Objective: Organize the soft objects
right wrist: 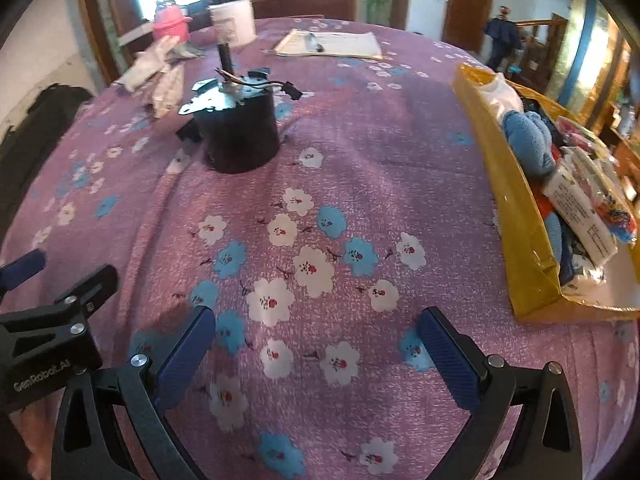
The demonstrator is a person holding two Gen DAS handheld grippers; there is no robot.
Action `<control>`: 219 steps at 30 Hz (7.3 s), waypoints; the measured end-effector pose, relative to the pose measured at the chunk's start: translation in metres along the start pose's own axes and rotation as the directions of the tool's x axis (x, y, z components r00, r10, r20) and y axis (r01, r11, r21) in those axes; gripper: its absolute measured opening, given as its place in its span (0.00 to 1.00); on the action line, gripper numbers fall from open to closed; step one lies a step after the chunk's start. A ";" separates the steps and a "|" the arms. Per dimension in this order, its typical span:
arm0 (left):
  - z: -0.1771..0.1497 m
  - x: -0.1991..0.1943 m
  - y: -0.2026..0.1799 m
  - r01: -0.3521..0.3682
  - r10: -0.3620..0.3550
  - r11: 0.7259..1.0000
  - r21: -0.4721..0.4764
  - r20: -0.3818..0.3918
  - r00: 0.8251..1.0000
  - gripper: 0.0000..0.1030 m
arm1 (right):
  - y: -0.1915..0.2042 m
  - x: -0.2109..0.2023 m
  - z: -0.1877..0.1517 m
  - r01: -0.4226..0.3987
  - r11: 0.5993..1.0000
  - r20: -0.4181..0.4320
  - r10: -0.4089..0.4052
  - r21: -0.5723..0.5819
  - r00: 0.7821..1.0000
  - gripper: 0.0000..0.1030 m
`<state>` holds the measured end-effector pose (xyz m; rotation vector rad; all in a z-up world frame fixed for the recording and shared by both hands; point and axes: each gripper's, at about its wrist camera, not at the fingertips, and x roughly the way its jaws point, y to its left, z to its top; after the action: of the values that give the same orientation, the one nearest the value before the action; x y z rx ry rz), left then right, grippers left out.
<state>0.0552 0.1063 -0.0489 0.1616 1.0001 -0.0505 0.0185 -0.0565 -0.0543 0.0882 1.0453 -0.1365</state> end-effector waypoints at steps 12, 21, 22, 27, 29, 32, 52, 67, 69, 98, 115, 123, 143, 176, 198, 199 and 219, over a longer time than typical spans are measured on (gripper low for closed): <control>0.005 0.010 0.004 0.018 -0.018 1.000 0.011 0.032 0.999 1.00 | 0.001 0.000 0.001 0.024 0.999 0.030 -0.025 0.037 0.999 1.00; 0.006 0.016 0.012 0.090 -0.090 0.994 -0.061 0.005 0.996 1.00 | 0.002 0.000 0.001 0.024 0.999 0.031 -0.025 0.036 0.999 1.00; 0.006 0.016 0.012 0.090 -0.090 0.994 -0.061 0.005 0.996 1.00 | 0.002 0.000 0.000 0.024 0.999 0.031 -0.025 0.036 0.999 1.00; 0.006 0.016 0.012 0.090 -0.090 0.994 -0.060 0.005 0.996 1.00 | 0.002 0.000 0.001 0.024 0.999 0.032 -0.025 0.036 0.999 1.00; 0.006 0.016 0.012 0.091 -0.090 0.994 -0.061 0.005 0.996 1.00 | 0.002 0.000 0.001 0.024 0.999 0.031 -0.025 0.036 0.999 1.00; 0.006 0.016 0.012 0.090 -0.090 0.994 -0.061 0.005 0.996 1.00 | 0.002 0.000 0.001 0.024 0.999 0.031 -0.025 0.036 0.999 1.00; 0.006 0.016 0.013 0.091 -0.090 0.994 -0.061 0.005 0.996 1.00 | 0.001 0.000 0.000 0.024 0.999 0.032 -0.025 0.036 0.999 1.00; 0.005 0.016 0.013 0.091 -0.091 0.994 -0.061 0.006 0.996 1.00 | 0.003 0.003 0.003 0.024 0.999 0.031 -0.025 0.035 0.999 1.00; 0.006 0.017 0.013 0.091 -0.091 0.994 -0.061 0.005 0.996 1.00 | 0.004 0.003 0.004 0.025 0.999 0.031 -0.026 0.035 0.999 1.00; 0.007 0.018 0.012 0.092 -0.092 0.994 -0.061 0.005 0.996 1.00 | 0.004 0.001 0.003 0.025 0.999 0.030 -0.026 0.035 0.999 1.00; 0.006 0.017 0.012 0.092 -0.092 0.994 -0.061 0.005 0.996 1.00 | 0.004 0.001 0.002 0.026 0.999 0.030 -0.027 0.036 0.999 1.00; 0.006 0.017 0.012 0.092 -0.092 0.994 -0.061 0.006 0.996 1.00 | 0.003 0.001 0.001 0.026 0.999 0.031 -0.027 0.036 0.999 1.00; 0.006 0.017 0.012 0.094 -0.094 0.993 -0.065 0.006 0.996 1.00 | 0.002 0.002 0.003 -0.012 1.000 0.027 0.013 -0.023 1.000 1.00; -0.032 -0.057 0.087 0.183 -0.186 0.983 0.035 0.139 0.973 0.95 | -0.028 -0.091 -0.080 -0.395 0.849 0.164 0.471 -0.351 0.867 0.72; -0.035 -0.040 0.063 0.301 -0.305 0.951 0.071 0.051 0.951 0.39 | -0.045 -0.080 -0.067 -0.389 0.876 0.151 0.442 -0.284 0.884 0.72; -0.039 -0.046 0.063 0.313 -0.318 0.946 0.083 0.059 0.946 0.39 | -0.044 -0.080 -0.067 -0.385 0.876 0.152 0.440 -0.290 0.885 0.73; -0.044 -0.052 0.062 0.297 -0.304 0.951 0.091 0.082 0.949 0.39 | -0.024 -0.052 -0.034 -0.370 0.867 0.109 0.425 -0.335 0.898 0.84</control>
<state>-0.0027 0.1730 -0.0213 0.0754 0.9210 -0.3738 -0.0402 -0.0715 -0.0262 0.0079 0.8358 0.3923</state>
